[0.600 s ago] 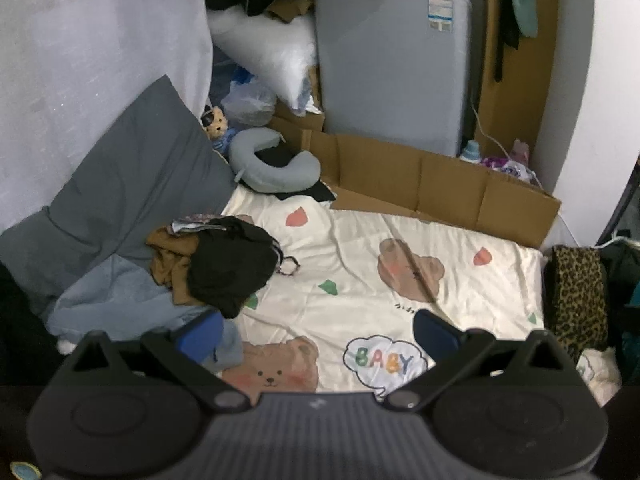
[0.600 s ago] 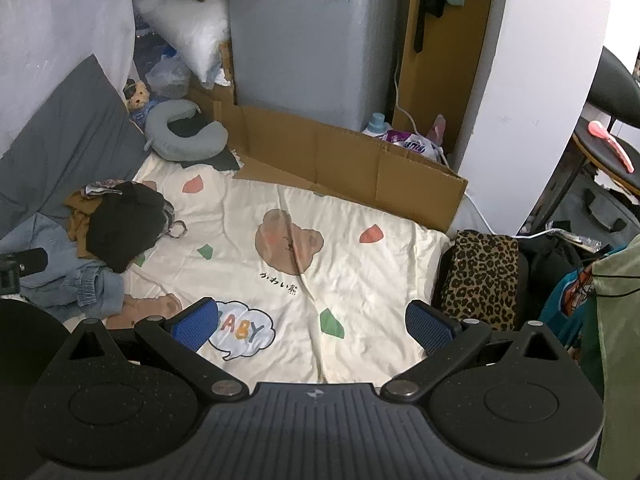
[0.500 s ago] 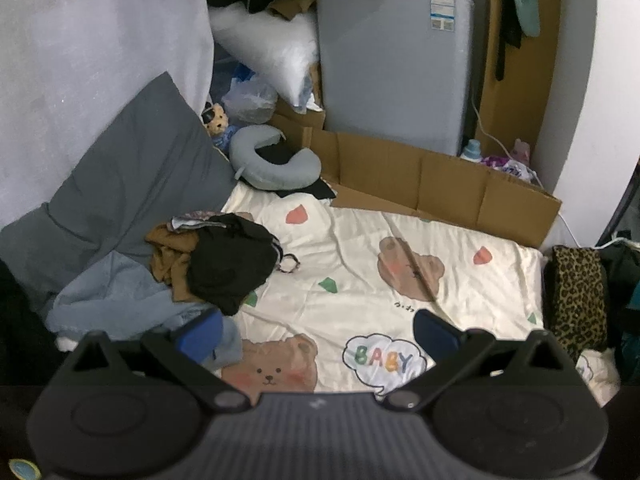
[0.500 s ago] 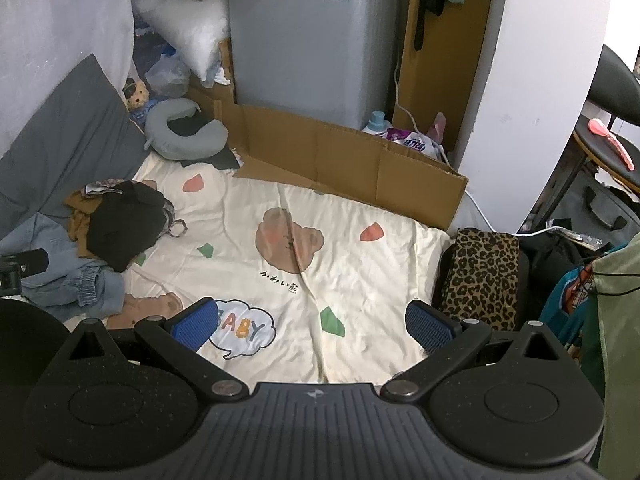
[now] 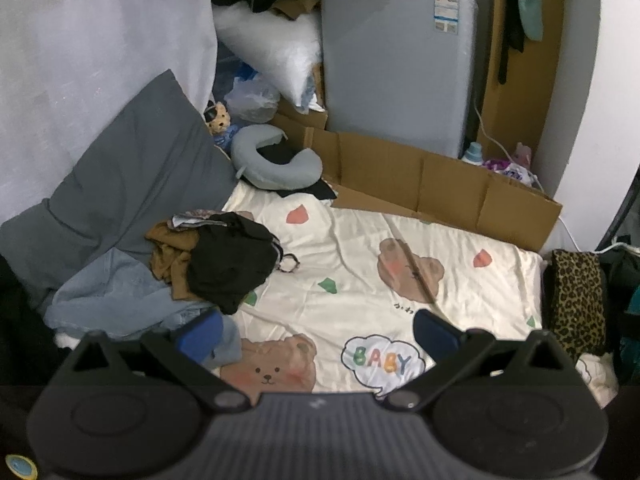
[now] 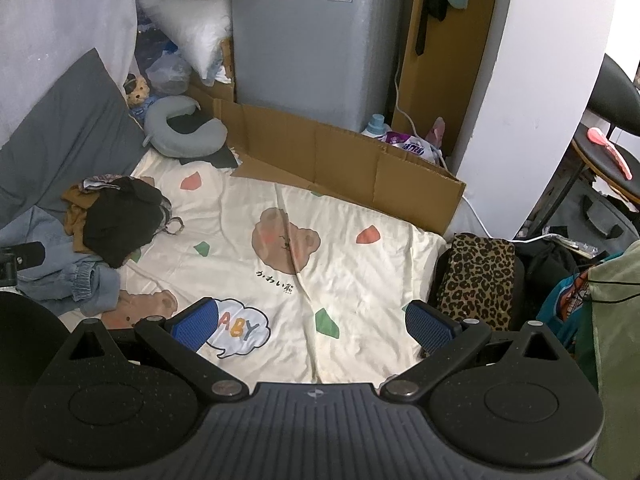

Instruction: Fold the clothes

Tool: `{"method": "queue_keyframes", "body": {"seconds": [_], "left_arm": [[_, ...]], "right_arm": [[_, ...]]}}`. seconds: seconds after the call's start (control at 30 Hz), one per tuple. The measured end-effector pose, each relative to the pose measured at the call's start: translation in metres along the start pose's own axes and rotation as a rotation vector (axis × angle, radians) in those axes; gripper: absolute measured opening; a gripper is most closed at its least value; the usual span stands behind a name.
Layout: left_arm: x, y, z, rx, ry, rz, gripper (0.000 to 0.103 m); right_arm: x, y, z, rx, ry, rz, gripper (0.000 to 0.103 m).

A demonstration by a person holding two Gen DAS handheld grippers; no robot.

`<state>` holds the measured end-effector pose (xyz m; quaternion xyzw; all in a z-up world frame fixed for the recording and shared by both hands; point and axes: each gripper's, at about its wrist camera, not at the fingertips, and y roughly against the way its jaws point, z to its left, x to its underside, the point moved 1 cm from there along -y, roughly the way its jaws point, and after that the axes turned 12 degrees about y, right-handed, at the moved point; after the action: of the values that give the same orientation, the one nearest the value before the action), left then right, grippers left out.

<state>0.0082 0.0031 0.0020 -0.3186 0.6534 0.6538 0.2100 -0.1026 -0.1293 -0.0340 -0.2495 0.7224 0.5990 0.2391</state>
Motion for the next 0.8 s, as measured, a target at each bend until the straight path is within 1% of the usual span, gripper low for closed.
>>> {"method": "queue_keyframes", "body": {"seconds": [0.13, 0.23, 0.63, 0.8], "left_arm": [[0.0007, 0.0003, -0.0009, 0.000, 0.001, -0.003, 0.102], [0.0015, 0.0005, -0.0008, -0.006, -0.005, -0.010, 0.102], [0.0015, -0.0006, -0.0025, -0.021, -0.020, -0.014, 0.102], [-0.0006, -0.0002, -0.0065, -0.026, -0.020, -0.012, 0.102]], "right_arm": [[0.0011, -0.0005, -0.0025, -0.002, 0.000, -0.002, 0.103], [-0.0041, 0.0005, -0.0035, 0.000, 0.002, 0.001, 0.103], [-0.0009, 0.0015, -0.0042, -0.013, -0.014, -0.004, 0.103], [-0.0014, 0.0002, -0.0108, -0.021, -0.017, -0.005, 0.103]]}}
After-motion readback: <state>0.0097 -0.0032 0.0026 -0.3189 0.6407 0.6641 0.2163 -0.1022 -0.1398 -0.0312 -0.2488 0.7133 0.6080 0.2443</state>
